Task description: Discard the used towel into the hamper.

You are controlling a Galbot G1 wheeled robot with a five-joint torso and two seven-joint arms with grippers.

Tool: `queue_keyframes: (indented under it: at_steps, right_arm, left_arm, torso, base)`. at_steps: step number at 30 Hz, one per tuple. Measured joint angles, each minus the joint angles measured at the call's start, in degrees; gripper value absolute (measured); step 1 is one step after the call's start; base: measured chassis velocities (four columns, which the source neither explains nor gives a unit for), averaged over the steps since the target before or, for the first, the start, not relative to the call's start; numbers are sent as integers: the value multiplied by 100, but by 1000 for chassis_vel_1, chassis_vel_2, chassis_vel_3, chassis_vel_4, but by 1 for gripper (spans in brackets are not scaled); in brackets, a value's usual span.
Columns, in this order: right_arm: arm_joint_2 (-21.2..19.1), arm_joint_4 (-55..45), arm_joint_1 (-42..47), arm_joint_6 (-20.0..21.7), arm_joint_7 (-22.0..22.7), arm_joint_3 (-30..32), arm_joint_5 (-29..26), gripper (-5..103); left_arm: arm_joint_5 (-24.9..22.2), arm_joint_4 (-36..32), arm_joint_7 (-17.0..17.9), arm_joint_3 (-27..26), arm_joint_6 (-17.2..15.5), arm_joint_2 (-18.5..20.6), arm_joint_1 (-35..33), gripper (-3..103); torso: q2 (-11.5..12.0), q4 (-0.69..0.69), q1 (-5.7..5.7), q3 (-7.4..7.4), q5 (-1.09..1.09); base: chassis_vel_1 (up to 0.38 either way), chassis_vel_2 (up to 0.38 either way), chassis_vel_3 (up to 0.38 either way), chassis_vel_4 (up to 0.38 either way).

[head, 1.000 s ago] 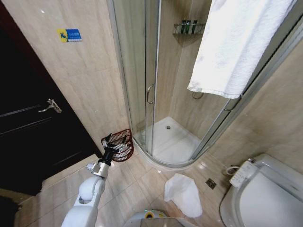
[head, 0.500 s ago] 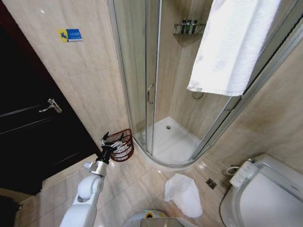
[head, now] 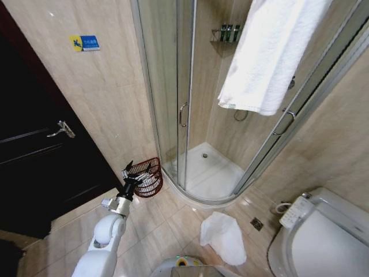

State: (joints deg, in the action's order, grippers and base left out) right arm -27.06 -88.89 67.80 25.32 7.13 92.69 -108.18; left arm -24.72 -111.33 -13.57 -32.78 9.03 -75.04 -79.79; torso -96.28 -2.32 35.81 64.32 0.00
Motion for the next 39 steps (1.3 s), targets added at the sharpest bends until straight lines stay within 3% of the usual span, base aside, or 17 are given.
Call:
queue_keyframes:
  at_steps: [5,9,12,17,21,24,31,39]
  right_arm:
    - [-300,293,135,-37,123,-17,154,100]
    - [-523,530,221,-81,555,-29,514,100]
    - [-625,466,130,61,1285,-29,689,100]
    - [-675,456,117,83,1603,-10,564,100]
    - [-690,741,221,-91,1267,-12,43,100]
    - [-569,980,267,-113,562,-32,-390,100]
    - [-483,1202,346,-115,-172,-72,-863,100]
    - [-513,1174,550,-101,-208,-130,-664,100]
  left_arm:
    - [-34,-63,-8,-36,6,33,3,100]
    - [-76,-105,-18,-55,6,21,-4,100]
    - [-62,-64,-69,-40,60,-12,-10,100]
    - [-15,-42,-88,-15,101,-59,-3,100]
    - [20,-92,-87,-13,105,-67,-15,100]
    - [20,-127,-54,-56,108,-71,-20,100]
    - [33,-63,-24,-74,152,-95,-6,100]
    - [90,-76,-20,-72,175,-101,-1,100]
  torso:
    - [0,-1,1,1,0]
    - [1,-3,2,2,0]
    - [0,-1,2,1,1]
    - [0,0,1,1,-1]
    - [0,-2,1,1,1]
    - [0,-1,2,1,2]
    - [0,-1,1,1,0]
    - [0,-2,1,1,1]
  base:
    - [0,0,0,0]
    - [0,0,0,0]
    - [0,0,0,0]
    - [0,0,0,0]
    - [0,0,0,0]
    - [0,0,0,0]
    - [0,0,0,0]
    - [0,0,0,0]
